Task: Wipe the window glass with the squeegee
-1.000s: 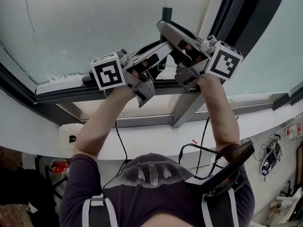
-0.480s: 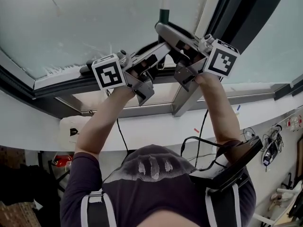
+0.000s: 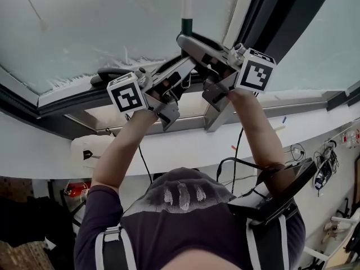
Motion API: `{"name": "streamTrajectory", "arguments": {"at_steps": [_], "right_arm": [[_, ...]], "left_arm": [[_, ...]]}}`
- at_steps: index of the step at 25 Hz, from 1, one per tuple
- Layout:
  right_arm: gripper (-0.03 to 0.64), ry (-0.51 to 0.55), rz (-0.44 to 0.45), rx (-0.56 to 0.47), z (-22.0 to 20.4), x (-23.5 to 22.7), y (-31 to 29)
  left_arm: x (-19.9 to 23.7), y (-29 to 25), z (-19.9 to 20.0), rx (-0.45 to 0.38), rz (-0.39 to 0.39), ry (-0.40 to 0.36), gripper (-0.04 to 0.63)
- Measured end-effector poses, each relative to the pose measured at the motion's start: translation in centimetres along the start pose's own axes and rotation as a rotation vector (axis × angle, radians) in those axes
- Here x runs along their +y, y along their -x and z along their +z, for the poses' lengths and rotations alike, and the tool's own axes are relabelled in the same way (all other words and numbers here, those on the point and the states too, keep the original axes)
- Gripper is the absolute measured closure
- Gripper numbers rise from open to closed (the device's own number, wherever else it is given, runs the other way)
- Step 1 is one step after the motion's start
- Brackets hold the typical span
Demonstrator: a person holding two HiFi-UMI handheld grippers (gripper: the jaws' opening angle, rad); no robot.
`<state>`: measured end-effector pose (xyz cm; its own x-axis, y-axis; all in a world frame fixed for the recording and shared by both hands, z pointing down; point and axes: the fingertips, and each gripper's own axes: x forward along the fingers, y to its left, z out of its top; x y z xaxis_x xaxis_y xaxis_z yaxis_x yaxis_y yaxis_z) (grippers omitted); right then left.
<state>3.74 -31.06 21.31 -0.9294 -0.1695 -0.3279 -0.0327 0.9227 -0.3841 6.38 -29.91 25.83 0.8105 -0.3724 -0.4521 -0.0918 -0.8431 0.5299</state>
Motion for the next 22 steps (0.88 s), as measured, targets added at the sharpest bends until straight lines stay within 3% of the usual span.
{"name": "streamTrajectory", "arguments": {"at_steps": [11,22], "right_arm": [[0.495,-0.080,-0.014,0.016,-1.1,-1.4,0.4],[0.495,-0.159,-0.038,0.017,-1.7,-2.5,0.6]], "left_arm": [[1.0,0.5,-0.8,0.003,0.035,0.057,0.502],[1.4,0.5,-1.3,0.012,0.058,0.160,0.502]]}}
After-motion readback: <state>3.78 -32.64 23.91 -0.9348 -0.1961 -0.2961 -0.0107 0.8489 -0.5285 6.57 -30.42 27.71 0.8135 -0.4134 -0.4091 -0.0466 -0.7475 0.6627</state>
